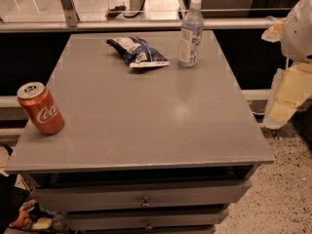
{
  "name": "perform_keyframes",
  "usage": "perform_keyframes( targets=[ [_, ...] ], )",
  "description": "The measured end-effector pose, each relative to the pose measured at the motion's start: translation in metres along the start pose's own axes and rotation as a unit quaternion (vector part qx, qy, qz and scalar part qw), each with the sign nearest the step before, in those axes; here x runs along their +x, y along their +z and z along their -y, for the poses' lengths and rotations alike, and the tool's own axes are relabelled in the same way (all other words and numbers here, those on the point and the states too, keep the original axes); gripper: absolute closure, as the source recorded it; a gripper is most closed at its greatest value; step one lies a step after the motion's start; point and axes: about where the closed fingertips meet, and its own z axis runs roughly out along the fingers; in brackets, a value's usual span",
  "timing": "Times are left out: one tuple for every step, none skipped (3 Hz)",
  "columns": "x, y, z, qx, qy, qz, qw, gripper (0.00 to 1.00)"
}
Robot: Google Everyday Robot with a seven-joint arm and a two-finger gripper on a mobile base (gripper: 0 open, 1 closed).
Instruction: Move blue plastic bottle near coke can
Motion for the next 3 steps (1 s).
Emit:
perform_keyframes(
  targets=[
    [0.000, -0.001, 0.004, 0.004, 0.003, 0.006, 1.0000, 0.00],
    [0.002, -0.005, 0.027, 0.027, 0.023, 0.042, 0.9985, 0.00],
    [0.006, -0.005, 0.067, 0.062, 0.064, 0.113, 0.9896, 0.00]
  ],
)
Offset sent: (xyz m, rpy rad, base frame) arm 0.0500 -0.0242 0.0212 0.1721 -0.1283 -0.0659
